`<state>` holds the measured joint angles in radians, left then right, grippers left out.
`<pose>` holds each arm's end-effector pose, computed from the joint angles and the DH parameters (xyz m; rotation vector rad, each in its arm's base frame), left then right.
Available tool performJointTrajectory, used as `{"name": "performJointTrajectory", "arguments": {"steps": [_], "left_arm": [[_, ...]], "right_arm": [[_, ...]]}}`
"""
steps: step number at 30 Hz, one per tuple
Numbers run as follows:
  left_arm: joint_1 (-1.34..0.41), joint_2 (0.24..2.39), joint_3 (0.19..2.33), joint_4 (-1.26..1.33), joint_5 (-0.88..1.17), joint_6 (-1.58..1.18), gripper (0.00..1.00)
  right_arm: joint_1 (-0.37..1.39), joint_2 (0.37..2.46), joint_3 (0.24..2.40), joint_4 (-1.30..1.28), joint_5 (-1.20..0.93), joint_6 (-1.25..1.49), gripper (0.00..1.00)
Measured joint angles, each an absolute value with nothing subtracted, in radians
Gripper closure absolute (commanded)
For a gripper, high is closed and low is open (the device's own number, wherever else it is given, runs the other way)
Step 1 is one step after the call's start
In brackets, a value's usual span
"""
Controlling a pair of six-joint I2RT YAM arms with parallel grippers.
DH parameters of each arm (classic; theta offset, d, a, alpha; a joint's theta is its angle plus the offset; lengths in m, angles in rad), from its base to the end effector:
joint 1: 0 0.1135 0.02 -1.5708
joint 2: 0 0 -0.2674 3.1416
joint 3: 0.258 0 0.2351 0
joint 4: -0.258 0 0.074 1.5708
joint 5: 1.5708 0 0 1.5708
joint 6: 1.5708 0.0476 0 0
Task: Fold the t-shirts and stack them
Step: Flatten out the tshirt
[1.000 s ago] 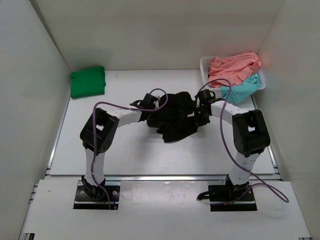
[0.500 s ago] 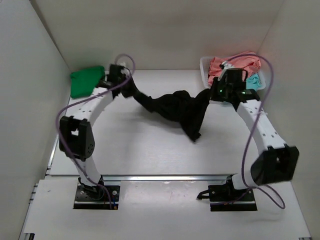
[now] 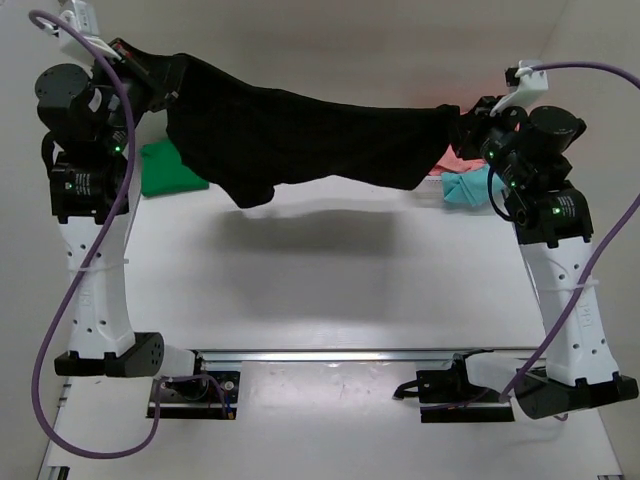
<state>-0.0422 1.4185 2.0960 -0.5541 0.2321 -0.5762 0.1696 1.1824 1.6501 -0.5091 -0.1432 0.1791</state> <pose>0.2377 -0.0210 0.5818 -0.2012 1.4723 -0.6710 0.2114 0.0431 0.5120 -0.1039 1.6220 0.3844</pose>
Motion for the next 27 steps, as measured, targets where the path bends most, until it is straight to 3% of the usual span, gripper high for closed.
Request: {"name": "performJointTrajectory", "arguments": {"steps": [6, 14, 23, 27], "left_arm": [[0.004, 1.468, 2.106, -0.565, 0.262, -0.594, 1.0], [0.081, 1.804, 2.25, -0.612, 0.35, -0.635, 1.0], [0.097, 2.019, 2.352, -0.466, 0.438, -0.727, 1.0], [0.136, 2.027, 2.403, -0.388, 0.484, -0.79, 1.0]], "right_arm": [[0.172, 1.271, 1.704, -0.484, -0.177, 0.181, 0.99], [0.135, 1.492, 1.768, -0.455, -0.27, 0.207, 1.0], [0.142, 1.875, 2.143, -0.45, -0.293, 0.174, 0.99], [0.126, 1.929, 2.294, -0.433, -0.322, 0.16, 1.0]]}}
